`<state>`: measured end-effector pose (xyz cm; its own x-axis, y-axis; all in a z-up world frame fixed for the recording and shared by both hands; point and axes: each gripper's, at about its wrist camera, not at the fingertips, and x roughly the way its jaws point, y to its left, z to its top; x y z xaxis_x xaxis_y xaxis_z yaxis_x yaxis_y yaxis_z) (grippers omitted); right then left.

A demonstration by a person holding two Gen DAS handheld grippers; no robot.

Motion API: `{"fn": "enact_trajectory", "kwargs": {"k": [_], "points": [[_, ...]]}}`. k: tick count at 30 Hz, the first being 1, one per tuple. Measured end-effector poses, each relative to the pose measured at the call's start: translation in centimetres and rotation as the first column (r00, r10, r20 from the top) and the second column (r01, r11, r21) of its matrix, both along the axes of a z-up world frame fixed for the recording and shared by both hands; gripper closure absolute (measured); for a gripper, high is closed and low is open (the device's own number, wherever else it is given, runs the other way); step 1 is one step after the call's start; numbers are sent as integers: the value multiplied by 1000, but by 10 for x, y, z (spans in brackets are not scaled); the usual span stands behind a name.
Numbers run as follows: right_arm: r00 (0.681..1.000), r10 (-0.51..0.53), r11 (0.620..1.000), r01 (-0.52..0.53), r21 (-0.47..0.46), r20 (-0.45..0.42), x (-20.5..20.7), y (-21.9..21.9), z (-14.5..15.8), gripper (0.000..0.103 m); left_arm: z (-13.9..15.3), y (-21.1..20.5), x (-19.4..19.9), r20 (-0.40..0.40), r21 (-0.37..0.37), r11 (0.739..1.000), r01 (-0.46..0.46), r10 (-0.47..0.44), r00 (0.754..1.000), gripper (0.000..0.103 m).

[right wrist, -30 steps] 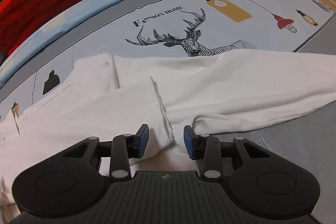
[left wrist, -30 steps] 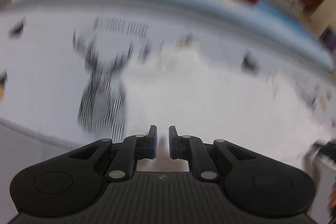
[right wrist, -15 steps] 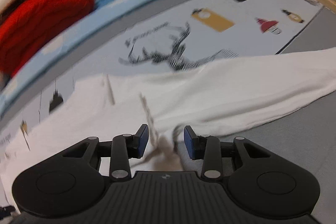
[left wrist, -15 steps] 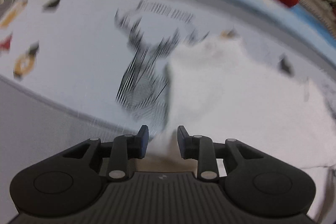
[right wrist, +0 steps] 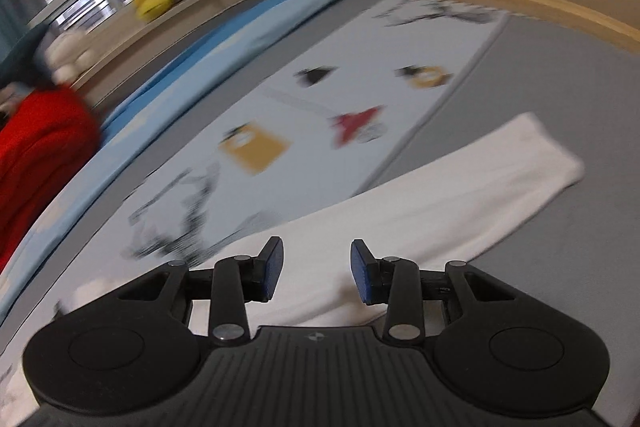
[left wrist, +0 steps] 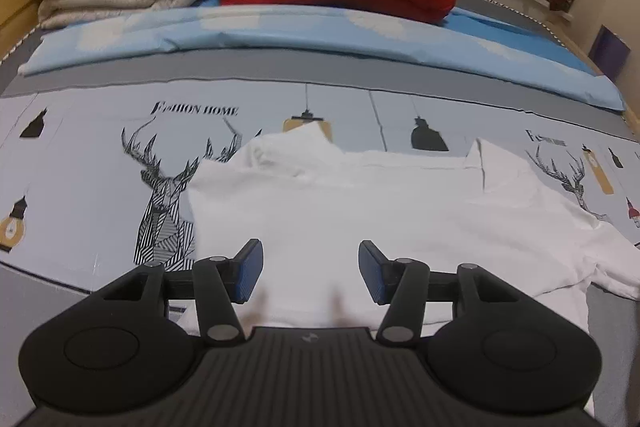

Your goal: Fold small clothes

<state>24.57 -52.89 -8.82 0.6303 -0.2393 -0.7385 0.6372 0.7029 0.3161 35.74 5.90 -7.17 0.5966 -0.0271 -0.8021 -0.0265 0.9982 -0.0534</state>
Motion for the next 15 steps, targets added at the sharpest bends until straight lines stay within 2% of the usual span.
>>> {"fn": "enact_trajectory", "kwargs": {"k": [4, 8, 11, 14, 15], "points": [[987, -160, 987, 161, 30, -20, -29, -62, -21, 64, -4, 3, 1, -9, -10, 1000, -9, 9, 1000, 45], [953, -298, 945, 302, 124, -48, -54, -109, -55, 64, -6, 3, 3, -18, -4, 1000, -10, 10, 1000, 45], [940, -339, 916, 341, 211, -44, -63, -127, -79, 67, -8, 3, 4, -23, -2, 1000, 2, -2, 1000, 44], [933, -361, 911, 352, 214, 1, -62, -131, -83, 70, -9, 5, 5, -26, -2, 1000, 1, -1, 1000, 44], [932, -363, 913, 355, 202, 3, -60, -131, -84, 79, -8, 6, 5, -26, -6, 1000, -1, 1, 1000, 44]]}}
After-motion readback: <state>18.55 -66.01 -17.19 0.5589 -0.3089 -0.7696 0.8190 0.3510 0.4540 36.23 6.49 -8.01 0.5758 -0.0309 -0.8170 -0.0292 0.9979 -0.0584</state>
